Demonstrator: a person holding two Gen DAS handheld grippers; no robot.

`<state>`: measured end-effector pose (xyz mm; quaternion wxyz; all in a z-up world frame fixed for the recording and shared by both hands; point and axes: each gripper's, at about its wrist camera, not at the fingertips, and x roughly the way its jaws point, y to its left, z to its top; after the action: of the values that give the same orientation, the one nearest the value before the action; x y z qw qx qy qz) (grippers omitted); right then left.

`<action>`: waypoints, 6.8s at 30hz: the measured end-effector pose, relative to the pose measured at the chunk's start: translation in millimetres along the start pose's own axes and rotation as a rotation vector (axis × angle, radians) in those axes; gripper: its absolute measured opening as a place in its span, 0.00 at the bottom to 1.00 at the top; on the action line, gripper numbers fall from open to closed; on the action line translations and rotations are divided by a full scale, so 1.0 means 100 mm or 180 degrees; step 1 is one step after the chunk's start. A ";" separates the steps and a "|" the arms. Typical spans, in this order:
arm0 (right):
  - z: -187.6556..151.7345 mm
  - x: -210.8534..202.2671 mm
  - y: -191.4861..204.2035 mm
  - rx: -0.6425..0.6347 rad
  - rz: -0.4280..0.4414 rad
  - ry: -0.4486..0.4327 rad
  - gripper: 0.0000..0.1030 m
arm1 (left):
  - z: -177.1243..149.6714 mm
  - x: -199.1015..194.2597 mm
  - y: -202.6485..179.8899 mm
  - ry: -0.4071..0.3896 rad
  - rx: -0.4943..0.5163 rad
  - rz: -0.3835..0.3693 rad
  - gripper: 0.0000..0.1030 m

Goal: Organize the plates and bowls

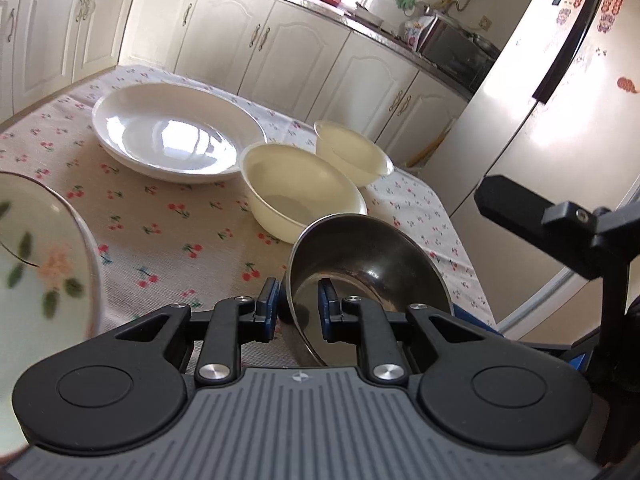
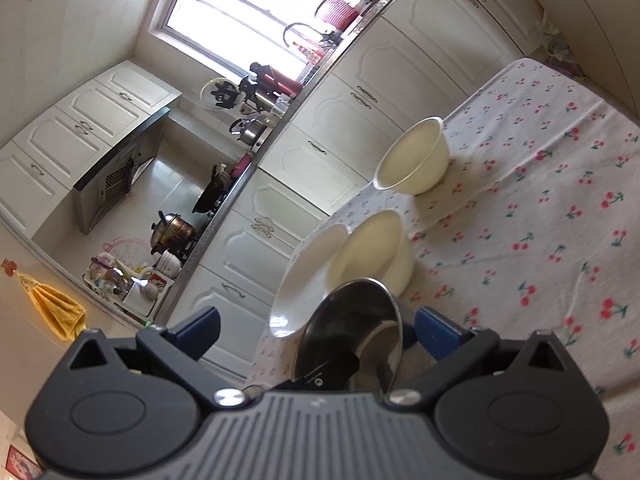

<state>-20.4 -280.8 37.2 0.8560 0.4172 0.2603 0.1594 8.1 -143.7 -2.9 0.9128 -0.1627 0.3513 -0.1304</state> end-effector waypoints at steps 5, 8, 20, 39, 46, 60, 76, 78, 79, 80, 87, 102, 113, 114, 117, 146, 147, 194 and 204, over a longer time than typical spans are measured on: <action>-0.12 0.06 0.17 -0.0021 0.0021 0.0061 1.00 | 0.06 -0.17 0.13 -0.0080 -0.0028 0.0000 0.18; -0.19 0.12 0.27 -0.0020 0.0059 0.0107 1.00 | 0.10 -0.29 0.20 -0.0134 -0.0053 0.0014 0.18; -0.53 0.48 0.93 -0.0223 0.0339 0.0404 1.00 | 0.16 -0.82 0.73 -0.0347 -0.0171 0.0194 0.18; -1.06 1.07 1.22 -0.0308 0.0181 0.0943 1.00 | 0.16 -0.99 1.33 -0.0304 -0.0451 0.0502 0.18; -1.10 1.11 1.25 -0.0330 0.0131 0.0978 1.00 | 0.15 -0.95 1.45 -0.0203 -0.0524 0.0492 0.18; -1.01 0.93 1.27 -0.0360 0.0170 0.0828 1.00 | 0.18 -1.00 1.29 -0.0262 -0.0467 0.0448 0.19; -0.50 0.02 0.51 0.0116 -0.0112 0.0058 1.00 | 0.13 -0.54 0.22 -0.0048 -0.0067 -0.0056 0.19; -0.44 -0.12 0.35 0.0224 -0.0153 -0.0056 1.00 | 0.10 -0.41 0.09 0.0035 -0.0036 -0.0116 0.19; -0.41 -0.18 0.29 0.0277 -0.0177 -0.0116 1.00 | 0.08 -0.35 0.02 0.0079 -0.0026 -0.0152 0.19; -0.38 -0.24 0.21 0.0326 -0.0201 -0.0176 1.00 | 0.06 -0.28 -0.05 0.0124 -0.0020 -0.0192 0.19; -0.24 -0.50 -0.21 0.0599 -0.0369 -0.0491 1.00 | -0.11 0.20 -0.48 0.0421 0.0060 -0.0319 0.19; -0.22 -0.52 -0.42 0.0476 -0.0652 -0.0542 1.00 | -0.20 0.55 -0.62 0.0579 0.0168 -0.0259 0.40; -0.17 -0.45 0.17 -0.0051 -0.0660 -0.0589 1.00 | 0.11 -0.13 -0.18 0.0377 0.0381 -0.0344 0.84; -0.17 -0.39 0.24 -0.0087 -0.0631 -0.0540 1.00 | 0.16 -0.20 -0.10 0.0349 0.0395 -0.0336 0.89; -0.14 -0.15 0.42 -0.0171 -0.0489 -0.0333 1.00 | 0.33 -0.39 0.16 0.0275 0.0391 -0.0291 0.94; 0.84 2.43 0.55 -0.0673 -0.0930 0.1052 0.99 | 1.54 0.69 1.62 0.0408 -0.0482 0.0096 0.71; 0.84 2.46 0.53 -0.0660 -0.0952 0.1081 0.99 | 1.54 0.72 1.61 0.0436 -0.0482 0.0081 0.68; 0.37 1.87 1.12 -0.0784 -0.0262 0.0932 1.00 | 1.24 -0.10 1.51 0.0077 -0.0644 0.0049 0.51; 0.00 1.40 1.30 -0.0832 -0.0127 0.0792 1.00 | 1.03 -0.46 1.46 -0.0001 -0.0620 0.0057 0.51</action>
<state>85.8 -133.8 97.4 0.8671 0.2742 0.3494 0.2253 63.3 26.6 40.2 0.8938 -0.2475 0.3636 -0.0875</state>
